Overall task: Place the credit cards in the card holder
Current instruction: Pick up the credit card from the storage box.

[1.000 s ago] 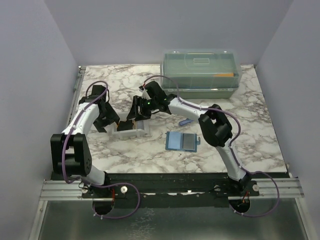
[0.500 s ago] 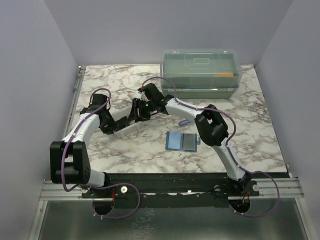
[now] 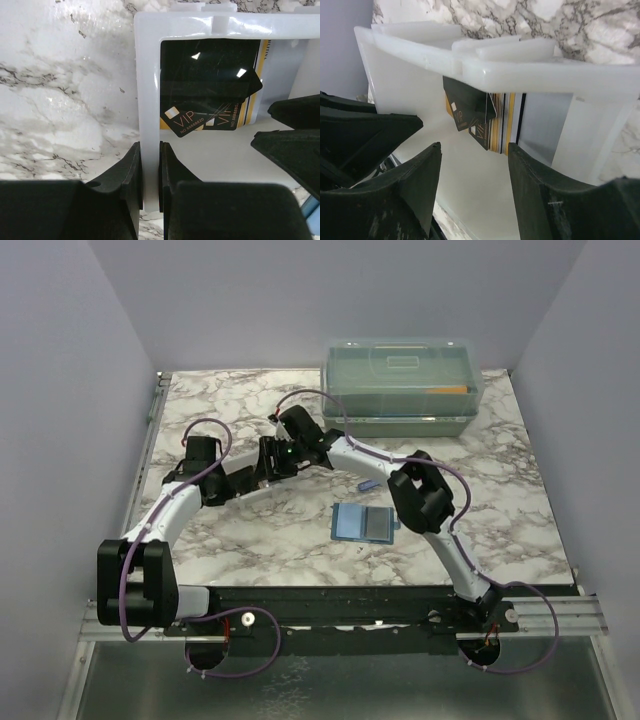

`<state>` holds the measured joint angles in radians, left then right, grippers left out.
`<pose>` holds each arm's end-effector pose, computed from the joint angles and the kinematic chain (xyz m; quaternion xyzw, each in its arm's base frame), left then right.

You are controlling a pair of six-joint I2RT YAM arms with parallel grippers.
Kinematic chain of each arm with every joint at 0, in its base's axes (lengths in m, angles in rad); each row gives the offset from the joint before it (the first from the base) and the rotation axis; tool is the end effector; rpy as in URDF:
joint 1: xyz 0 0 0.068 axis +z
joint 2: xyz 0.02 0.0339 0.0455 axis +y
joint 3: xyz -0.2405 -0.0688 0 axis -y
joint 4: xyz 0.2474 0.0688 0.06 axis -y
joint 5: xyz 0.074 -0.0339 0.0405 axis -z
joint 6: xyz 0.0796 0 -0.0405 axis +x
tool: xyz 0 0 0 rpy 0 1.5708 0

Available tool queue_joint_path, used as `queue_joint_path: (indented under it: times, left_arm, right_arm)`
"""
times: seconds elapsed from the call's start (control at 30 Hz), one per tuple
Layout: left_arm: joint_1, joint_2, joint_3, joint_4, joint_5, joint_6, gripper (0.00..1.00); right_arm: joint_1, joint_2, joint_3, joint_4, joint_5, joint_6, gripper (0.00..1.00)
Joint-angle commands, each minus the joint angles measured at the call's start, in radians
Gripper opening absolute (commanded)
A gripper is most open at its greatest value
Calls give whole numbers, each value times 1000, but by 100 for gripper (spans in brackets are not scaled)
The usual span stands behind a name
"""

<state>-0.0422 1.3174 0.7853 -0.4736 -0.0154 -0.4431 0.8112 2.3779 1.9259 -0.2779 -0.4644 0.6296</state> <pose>0.2854 -0.0108 0.1428 -0.1933 0.9407 -0.0598 0.2724 0.3533 0.4238 0.1289 -0.1741 0.8762 0.4199 0.1599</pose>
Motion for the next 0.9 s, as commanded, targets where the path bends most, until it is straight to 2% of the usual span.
queue_joint_path:
  times: [0.0, 0.2, 0.4, 0.53, 0.67, 0.77, 0.87]
  left_arm:
    - [-24, -30, -21, 109, -49, 44, 0]
    - [-74, -32, -30, 112, -64, 41, 0]
    - [-95, -29, -31, 106, -75, 35, 0]
    - [-105, -27, -31, 102, -81, 33, 0]
    - [-106, -26, -31, 101, -83, 30, 0]
    - [-107, -27, -31, 98, -89, 27, 0]
    - [-107, -28, -30, 95, -84, 23, 0]
  right_arm:
    - [-3, 48, 55, -1, 63, -8, 60]
    - [-3, 107, 133, 13, 85, 28, 54]
    - [-1, 121, 138, 32, 75, 36, 40]
    - [-1, 117, 130, 47, 46, 37, 27]
    - [0, 81, 87, 104, -4, 53, 20]
    - [0, 40, 26, 165, -32, 71, 18]
    - [4, 28, 0, 195, -59, 88, 21]
